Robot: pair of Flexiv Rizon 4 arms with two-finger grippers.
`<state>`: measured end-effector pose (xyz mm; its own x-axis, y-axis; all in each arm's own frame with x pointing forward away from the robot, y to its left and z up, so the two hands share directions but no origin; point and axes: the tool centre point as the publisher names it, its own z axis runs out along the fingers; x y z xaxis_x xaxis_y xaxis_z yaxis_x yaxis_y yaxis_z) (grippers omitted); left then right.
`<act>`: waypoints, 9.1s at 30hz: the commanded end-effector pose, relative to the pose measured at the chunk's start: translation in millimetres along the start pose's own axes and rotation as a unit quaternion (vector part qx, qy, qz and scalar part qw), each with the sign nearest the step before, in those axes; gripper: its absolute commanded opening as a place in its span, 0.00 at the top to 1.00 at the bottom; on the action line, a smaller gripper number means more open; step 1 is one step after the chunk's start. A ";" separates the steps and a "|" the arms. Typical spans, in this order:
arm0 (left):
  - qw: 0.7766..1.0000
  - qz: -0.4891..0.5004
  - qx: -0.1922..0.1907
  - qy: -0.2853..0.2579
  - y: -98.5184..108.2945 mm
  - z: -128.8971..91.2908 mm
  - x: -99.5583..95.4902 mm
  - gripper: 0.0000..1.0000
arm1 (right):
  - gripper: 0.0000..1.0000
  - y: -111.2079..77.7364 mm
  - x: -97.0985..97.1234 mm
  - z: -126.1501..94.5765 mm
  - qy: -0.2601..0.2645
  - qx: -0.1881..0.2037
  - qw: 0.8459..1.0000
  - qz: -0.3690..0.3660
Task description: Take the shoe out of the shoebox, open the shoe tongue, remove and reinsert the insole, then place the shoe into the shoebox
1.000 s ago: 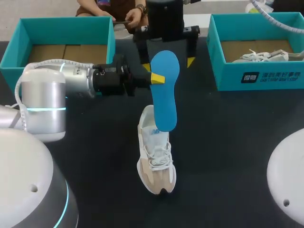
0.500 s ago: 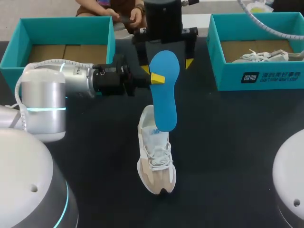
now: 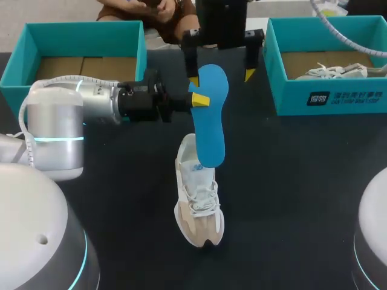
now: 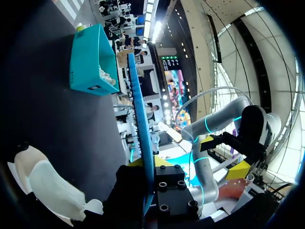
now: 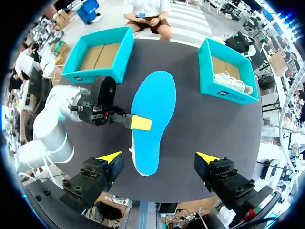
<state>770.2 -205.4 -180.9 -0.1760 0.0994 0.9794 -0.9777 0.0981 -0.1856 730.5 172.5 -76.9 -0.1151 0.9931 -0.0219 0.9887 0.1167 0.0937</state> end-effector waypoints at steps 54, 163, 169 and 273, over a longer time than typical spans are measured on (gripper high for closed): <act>1.000 0.000 0.000 -0.001 0.7 -0.2 0.2 1.00 | 0.00 -11.0 -97.9 84.1 0.634 -0.083 0.768 0.043; 0.157 0.986 -0.053 0.007 -34.3 -25.2 18.7 1.00 | 0.00 -1.6 -91.9 96.1 0.641 -0.069 0.763 0.047; 0.193 0.981 -0.004 -0.022 -37.1 -20.9 27.2 1.00 | 0.00 -1.6 -91.9 96.1 0.641 -0.069 0.763 0.047; 0.045 0.996 -0.038 -0.070 -49.2 34.3 -13.2 0.00 | 1.00 22.3 -23.7 118.3 0.673 -0.035 0.739 0.017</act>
<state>821.7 -256.0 -186.1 0.0934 -0.0312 -0.9951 0.9953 0.0280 0.0925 764.3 148.7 -190.5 -0.1270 0.1009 0.9868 0.9915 0.0400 0.1235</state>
